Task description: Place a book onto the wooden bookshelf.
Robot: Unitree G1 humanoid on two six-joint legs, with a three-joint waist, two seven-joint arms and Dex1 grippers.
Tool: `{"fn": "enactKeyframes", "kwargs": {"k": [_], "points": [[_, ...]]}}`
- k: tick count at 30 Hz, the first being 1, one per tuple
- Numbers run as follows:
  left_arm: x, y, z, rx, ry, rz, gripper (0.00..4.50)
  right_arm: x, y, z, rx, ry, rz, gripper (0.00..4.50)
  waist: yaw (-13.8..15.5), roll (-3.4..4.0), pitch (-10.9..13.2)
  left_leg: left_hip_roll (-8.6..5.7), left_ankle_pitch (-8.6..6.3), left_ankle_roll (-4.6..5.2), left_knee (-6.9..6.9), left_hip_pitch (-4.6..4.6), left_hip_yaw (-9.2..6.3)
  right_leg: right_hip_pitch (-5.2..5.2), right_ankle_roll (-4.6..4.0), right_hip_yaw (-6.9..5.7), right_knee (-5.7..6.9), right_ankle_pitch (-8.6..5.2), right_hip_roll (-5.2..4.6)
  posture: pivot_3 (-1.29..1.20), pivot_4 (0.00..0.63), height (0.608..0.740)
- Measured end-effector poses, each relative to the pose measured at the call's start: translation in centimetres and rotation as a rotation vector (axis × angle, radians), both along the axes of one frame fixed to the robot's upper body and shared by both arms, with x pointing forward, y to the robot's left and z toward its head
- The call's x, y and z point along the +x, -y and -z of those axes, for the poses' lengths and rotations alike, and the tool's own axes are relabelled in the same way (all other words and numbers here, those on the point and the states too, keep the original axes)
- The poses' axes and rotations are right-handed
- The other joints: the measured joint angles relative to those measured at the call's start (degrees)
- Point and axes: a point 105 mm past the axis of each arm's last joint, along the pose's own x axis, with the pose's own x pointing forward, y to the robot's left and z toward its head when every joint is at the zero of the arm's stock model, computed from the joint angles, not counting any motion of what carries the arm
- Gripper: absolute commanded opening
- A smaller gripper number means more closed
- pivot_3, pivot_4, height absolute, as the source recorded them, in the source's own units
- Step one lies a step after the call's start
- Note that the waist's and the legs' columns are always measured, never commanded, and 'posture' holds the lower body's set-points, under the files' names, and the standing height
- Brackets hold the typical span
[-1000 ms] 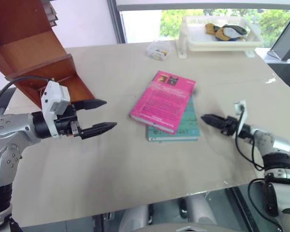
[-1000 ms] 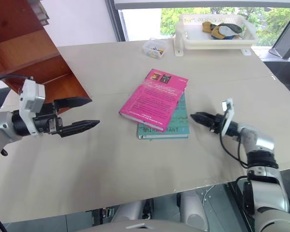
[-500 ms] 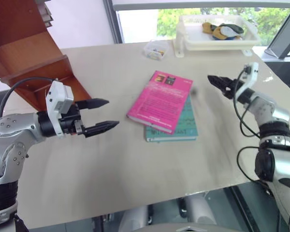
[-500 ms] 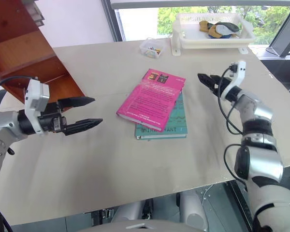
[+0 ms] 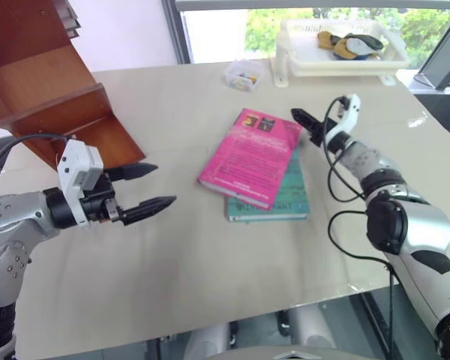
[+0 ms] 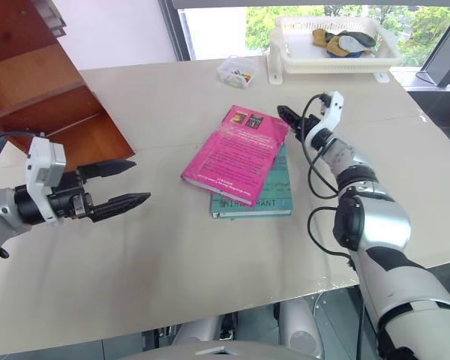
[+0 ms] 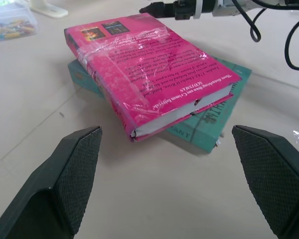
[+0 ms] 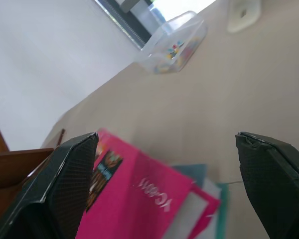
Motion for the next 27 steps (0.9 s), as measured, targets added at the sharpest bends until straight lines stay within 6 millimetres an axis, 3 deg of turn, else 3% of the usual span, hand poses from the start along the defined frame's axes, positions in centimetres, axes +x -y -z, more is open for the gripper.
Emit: {"fn": "enactKeyframes", "kwargs": {"k": [8, 16, 23, 27], "points": [[-0.1, 0.1, 0.0, 0.003, 0.001, 0.001, 4.48, -1.4, -3.9, 0.2, -0.011, 0.023, -0.206, 4.5, -0.09, 0.04, 0.02, -0.06, 0.03, -0.05, 0.0, -0.03, -0.14, 0.0, 0.0, -0.14, 0.05, 0.0, -0.01, 0.0, 0.15, 0.74], [0.0, 0.1, -0.3, 0.001, 0.013, 0.007, 4.48, -2.2, -5.3, 0.5, -0.056, 0.038, -0.312, 4.5, -0.06, 0.05, 0.03, -0.09, 0.04, -0.06, 0.0, -0.07, -0.19, 0.0, 0.0, -0.19, 0.04, 0.0, -0.01, 0.0, 0.15, 0.74], [0.4, -0.2, -0.4, -0.014, 0.015, -0.003, 4.48, -1.6, -3.3, 0.3, -0.086, 0.047, -0.231, 4.5, 0.02, 0.05, 0.03, -0.13, 0.05, -0.07, 0.01, -0.09, -0.23, 0.0, 0.0, -0.23, 0.02, 0.0, -0.02, 0.0, 0.15, 0.74], [1.7, -1.0, -0.7, -0.092, 0.026, -0.04, 4.48, -1.0, 0.2, -0.2, -0.151, 0.094, -0.128, 4.5, 0.15, 0.05, 0.03, -0.16, 0.06, -0.08, 0.04, -0.11, -0.25, 0.02, 0.0, -0.25, 0.04, 0.0, -0.01, 0.0, 0.15, 0.74]]}}
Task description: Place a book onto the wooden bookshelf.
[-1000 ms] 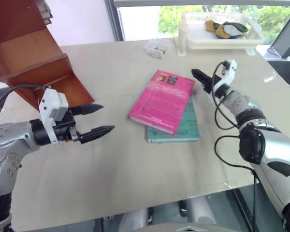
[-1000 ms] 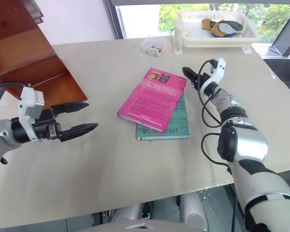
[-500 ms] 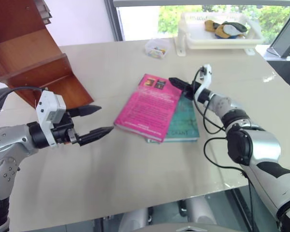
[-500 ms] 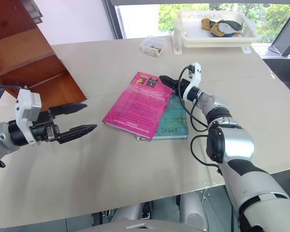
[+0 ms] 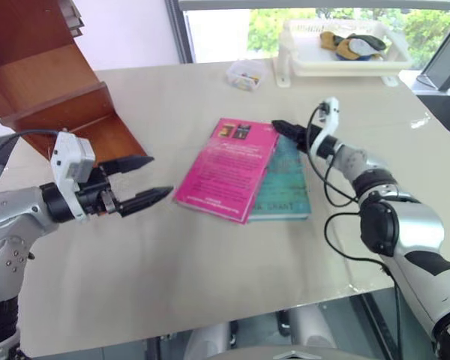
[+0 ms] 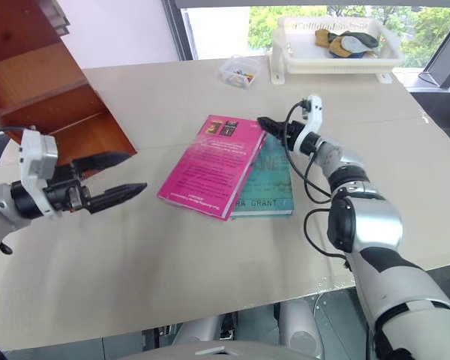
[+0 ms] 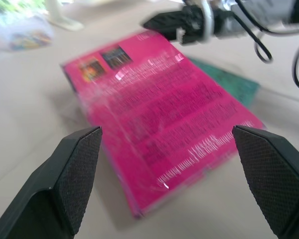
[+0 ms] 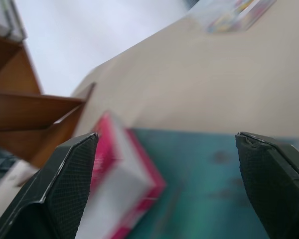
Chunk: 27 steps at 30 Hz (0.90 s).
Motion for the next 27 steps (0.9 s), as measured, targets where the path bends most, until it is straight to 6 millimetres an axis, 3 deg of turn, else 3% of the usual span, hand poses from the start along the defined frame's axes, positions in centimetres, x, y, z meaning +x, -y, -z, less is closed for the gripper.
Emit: {"fn": "enactKeyframes", "kwargs": {"k": [6, 10, 13, 18, 21, 24, 27], "points": [[1.8, -0.9, 1.8, -0.034, -0.061, -0.028, 4.48, -0.6, 4.7, -0.1, -0.072, 0.07, 0.079, 4.5, -0.13, 0.01, 0.0, 0.02, 0.0, 0.0, 0.0, -0.06, -0.02, -0.03, 0.01, 0.0, -0.01, 0.0, 0.03, 0.0, 0.15, 0.74], [2.9, -1.2, 2.7, -0.022, -0.079, -0.038, 4.48, -2.5, 5.5, -0.9, -0.137, 0.15, 0.041, 4.5, -0.1, 0.01, 0.0, 0.04, 0.0, 0.0, 0.11, -0.18, -0.05, -0.11, 0.02, -0.02, 0.05, 0.01, 0.03, 0.0, 0.15, 0.74], [3.3, -0.9, 3.2, -0.034, -0.097, -0.02, 4.48, -4.8, 3.8, -0.8, -0.228, 0.195, -0.037, 4.5, -0.08, 0.02, 0.0, 0.06, 0.0, 0.01, 0.23, -0.27, -0.08, -0.19, 0.03, -0.04, 0.11, 0.01, 0.02, 0.0, 0.15, 0.74], [4.0, -0.1, 2.8, -0.039, -0.082, 0.018, 4.48, -8.0, -3.0, -1.8, -0.331, 0.304, -0.197, 4.5, -0.07, 0.01, -0.01, 0.03, 0.03, -0.04, 0.38, -0.15, -0.06, -0.2, 0.02, 0.01, 0.16, 0.01, 0.03, 0.0, 0.15, 0.74], [4.2, 0.7, 3.0, -0.052, -0.084, 0.05, 4.48, -9.4, -5.6, -2.3, -0.327, 0.336, -0.277, 4.5, 0.37, 0.0, -0.02, 0.01, 0.05, -0.06, 0.41, -0.16, -0.13, -0.18, 0.0, -0.01, 0.18, 0.02, 0.03, 0.0, 0.15, 0.74], [4.3, 0.6, 3.6, -0.054, -0.106, 0.043, 4.48, -10.4, -6.3, -2.4, -0.326, 0.345, -0.316, 4.5, 0.76, -0.03, -0.04, -0.02, 0.05, -0.06, 0.43, -0.21, -0.16, -0.18, 0.0, -0.04, 0.17, 0.02, 0.03, 0.0, 0.15, 0.74], [4.4, 0.5, 4.5, -0.025, -0.127, 0.04, 4.48, -10.6, -5.4, -2.1, -0.346, 0.329, -0.309, 4.5, 1.19, -0.03, -0.04, -0.04, 0.05, -0.05, 0.43, -0.24, -0.14, -0.18, 0.0, -0.05, 0.16, 0.02, 0.03, 0.0, 0.15, 0.74]]}}
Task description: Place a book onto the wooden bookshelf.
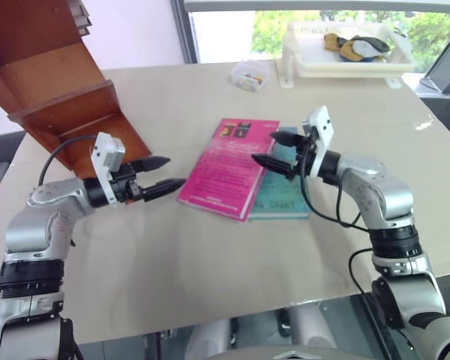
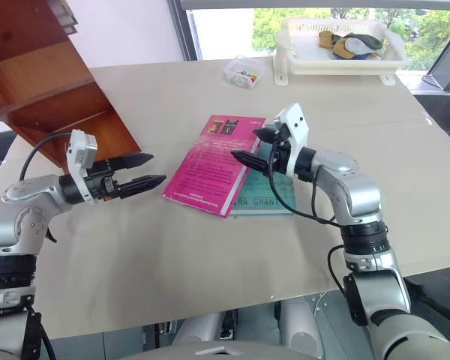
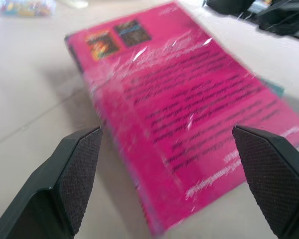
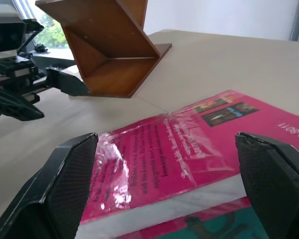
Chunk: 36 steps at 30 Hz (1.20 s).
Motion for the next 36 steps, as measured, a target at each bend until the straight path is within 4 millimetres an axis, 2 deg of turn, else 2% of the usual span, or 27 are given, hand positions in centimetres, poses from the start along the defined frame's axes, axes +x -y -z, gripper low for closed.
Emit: {"fn": "enactKeyframes", "kwargs": {"k": [3, 6, 9, 11, 14, 22, 29, 36], "points": [[0.2, -0.1, 1.4, 0.005, -0.042, -0.006, 4.48, -0.9, 0.7, -1.0, -0.011, 0.042, -0.009, 4.5, 0.29, 0.0, 0.0, 0.03, 0.0, 0.0, -0.02, -0.03, -0.05, -0.01, -0.01, -0.05, -0.01, -0.01, 0.05, 0.0, 0.15, 0.74], [0.5, 0.4, 2.8, -0.007, -0.076, 0.008, 4.48, -2.5, 0.5, -2.6, -0.002, 0.111, -0.054, 4.5, 0.35, -0.01, 0.0, 0.02, 0.0, 0.0, -0.02, -0.04, -0.06, 0.0, 0.0, -0.07, -0.02, -0.01, 0.06, 0.0, 0.15, 0.74], [1.1, 1.4, 4.2, -0.048, -0.118, 0.028, 4.48, -4.9, -0.2, -3.2, 0.006, 0.135, -0.145, 4.5, 0.52, -0.04, -0.03, -0.02, 0.0, 0.01, 0.05, -0.03, -0.08, 0.05, 0.0, -0.1, -0.04, -0.01, 0.06, 0.0, 0.15, 0.74], [1.3, 2.0, 4.8, -0.069, -0.135, 0.047, 4.48, -5.4, -0.4, -3.0, -0.013, 0.132, -0.163, 4.5, 0.42, -0.1, -0.07, -0.02, 0.0, 0.02, 0.13, -0.01, -0.06, 0.07, 0.0, -0.08, -0.04, 0.0, 0.06, 0.0, 0.15, 0.74], [1.8, 2.1, 4.7, -0.074, -0.126, 0.052, 4.48, -5.2, -0.4, -2.3, -0.043, 0.111, -0.15, 4.5, 0.39, -0.12, -0.08, -0.02, 0.0, 0.03, 0.14, 0.04, -0.07, 0.1, 0.0, -0.07, -0.01, 0.0, 0.07, 0.0, 0.15, 0.74], [1.9, 2.4, 4.7, -0.098, -0.135, 0.07, 4.48, -4.5, -2.5, 0.8, -0.112, 0.041, -0.169, 4.5, 0.34, -0.12, -0.08, 0.0, 0.01, 0.02, 0.14, 0.03, -0.08, 0.1, -0.01, -0.07, 0.02, 0.0, 0.07, 0.0, 0.15, 0.74], [0.9, 4.0, 4.3, -0.148, -0.163, 0.156, 4.48, -3.1, -1.5, 2.2, -0.155, 0.022, -0.12, 4.5, 0.45, -0.12, -0.08, 0.0, 0.0, 0.03, 0.13, -0.06, -0.14, 0.09, 0.0, -0.11, -0.01, 0.0, 0.07, 0.0, 0.15, 0.74], [0.0, 4.8, 3.7, -0.185, -0.175, 0.212, 4.48, -2.7, -0.5, 1.9, -0.18, 0.048, -0.114, 4.5, 0.45, -0.12, -0.08, 0.01, 0.0, 0.03, 0.14, -0.01, -0.13, 0.09, -0.01, -0.1, -0.04, 0.0, 0.06, 0.0, 0.15, 0.74]]}}
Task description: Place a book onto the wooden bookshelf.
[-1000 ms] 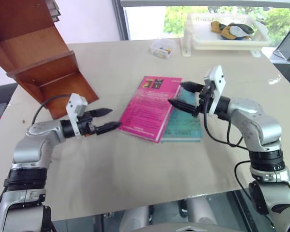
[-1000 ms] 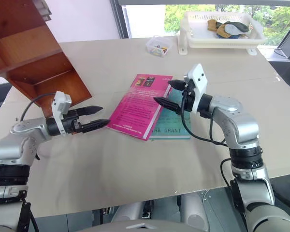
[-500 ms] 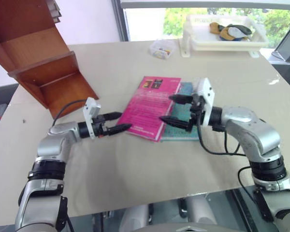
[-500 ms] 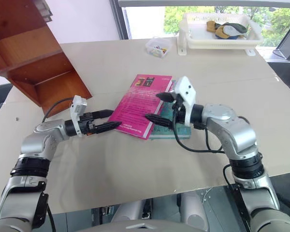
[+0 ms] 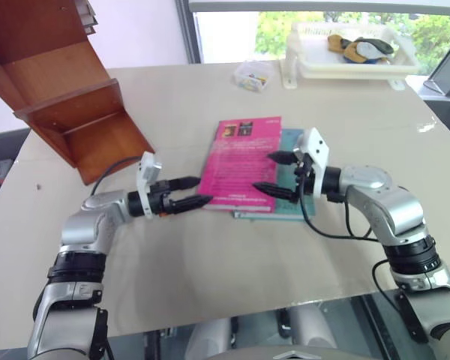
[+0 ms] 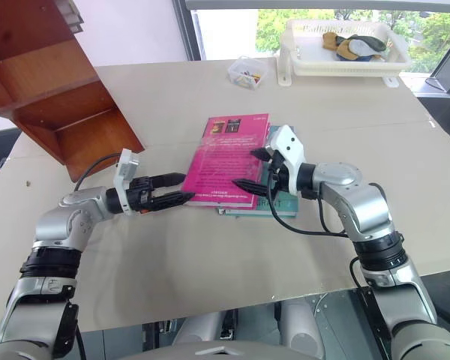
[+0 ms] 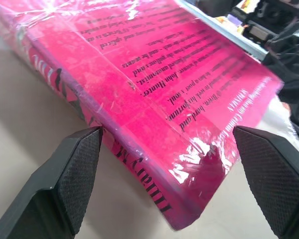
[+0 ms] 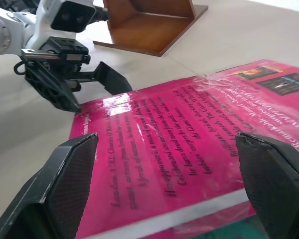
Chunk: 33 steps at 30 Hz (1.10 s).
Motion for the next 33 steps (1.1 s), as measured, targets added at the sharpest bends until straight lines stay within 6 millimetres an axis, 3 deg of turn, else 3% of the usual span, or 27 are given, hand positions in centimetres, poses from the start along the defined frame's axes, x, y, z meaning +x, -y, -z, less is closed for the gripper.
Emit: {"fn": "enactKeyframes", "kwargs": {"k": [10, 15, 19, 25, 33], "points": [[-2.1, 1.9, -1.3, -0.05, -0.004, 0.116, 4.48, 0.0, 3.6, 0.5, -0.036, -0.026, 0.055, 4.5, 0.03, 0.0, 0.0, 0.01, 0.0, 0.0, 0.0, 0.0, 0.02, 0.0, 0.0, 0.02, -0.02, 0.0, -0.01, 0.0, 0.15, 0.74], [-2.1, 1.3, -1.4, -0.037, -0.005, 0.113, 4.48, -1.8, 5.5, 0.1, -0.075, -0.017, 0.017, 4.5, 0.16, 0.0, 0.0, 0.02, -0.01, 0.02, 0.0, 0.0, -0.01, 0.01, -0.01, 0.0, -0.02, -0.01, 0.01, 0.0, 0.15, 0.74], [-0.5, -0.6, -2.1, -0.027, 0.015, 0.029, 4.48, -3.1, 8.5, 0.3, -0.123, -0.063, 0.035, 4.5, 0.48, -0.02, 0.0, 0.0, -0.08, 0.15, 0.03, 0.01, -0.01, 0.07, 0.0, 0.0, -0.08, 0.0, 0.01, 0.0, 0.15, 0.74], [3.2, -2.3, -2.7, -0.101, -0.014, -0.127, 4.48, -6.1, 10.2, 0.2, -0.179, -0.111, -0.021, 4.5, 0.89, -0.04, -0.02, -0.03, -0.14, 0.25, 0.07, 0.05, -0.01, 0.13, 0.01, -0.01, -0.04, 0.0, 0.02, 0.0, 0.15, 0.74], [6.2, 0.7, -1.2, -0.305, -0.317, -0.16, 4.48, -9.7, 12.8, -0.7, -0.237, -0.148, -0.006, 4.5, 1.53, -0.2, -0.07, -0.07, -0.18, 0.32, 0.41, -0.09, -0.16, 0.24, 0.03, -0.18, -0.01, 0.0, 0.01, 0.0, 0.15, 0.74]]}}
